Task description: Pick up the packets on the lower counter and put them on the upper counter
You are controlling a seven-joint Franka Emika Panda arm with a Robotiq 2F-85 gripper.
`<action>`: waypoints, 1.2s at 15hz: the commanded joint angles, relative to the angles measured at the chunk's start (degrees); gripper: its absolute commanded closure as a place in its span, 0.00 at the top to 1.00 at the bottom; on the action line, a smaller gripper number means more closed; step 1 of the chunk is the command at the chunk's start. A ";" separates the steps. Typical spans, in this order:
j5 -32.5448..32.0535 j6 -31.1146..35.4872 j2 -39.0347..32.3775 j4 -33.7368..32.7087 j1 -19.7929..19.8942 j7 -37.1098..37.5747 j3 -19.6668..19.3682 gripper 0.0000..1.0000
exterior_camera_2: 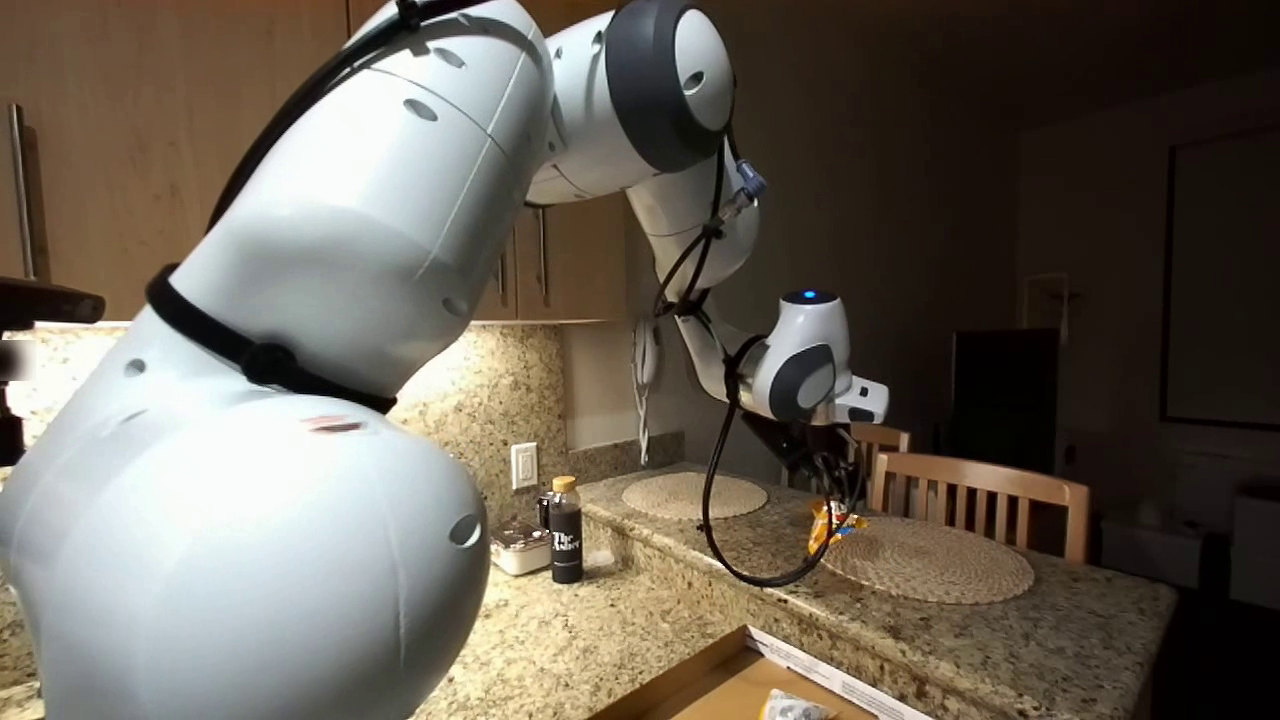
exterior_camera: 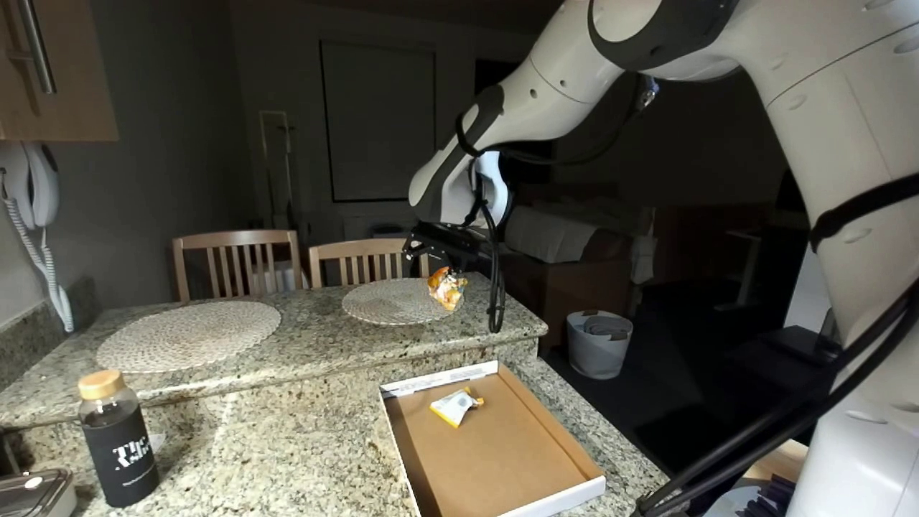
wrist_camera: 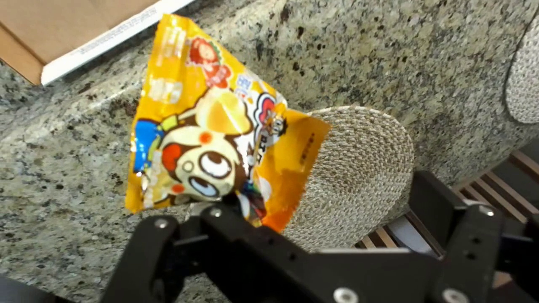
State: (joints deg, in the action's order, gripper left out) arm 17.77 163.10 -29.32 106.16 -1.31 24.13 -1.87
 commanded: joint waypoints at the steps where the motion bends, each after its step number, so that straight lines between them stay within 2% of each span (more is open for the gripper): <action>1: -1.67 0.99 -2.93 -2.58 -2.25 3.19 -2.67 1.00; 3: -2.02 6.39 -7.72 -6.84 -4.13 6.85 -5.32 1.00; 6: -0.86 8.95 -14.31 -13.29 -6.65 11.04 -9.27 1.00; 8: -0.14 5.29 -18.22 -18.25 -6.32 13.04 -9.70 1.00; 12: -0.06 4.80 -25.66 -26.14 -5.37 15.96 -9.70 1.00; 18: -2.46 -0.10 -36.44 -37.47 -7.91 28.54 -19.39 1.00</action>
State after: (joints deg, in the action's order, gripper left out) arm 17.15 166.17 -60.85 74.90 -8.17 45.63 -16.89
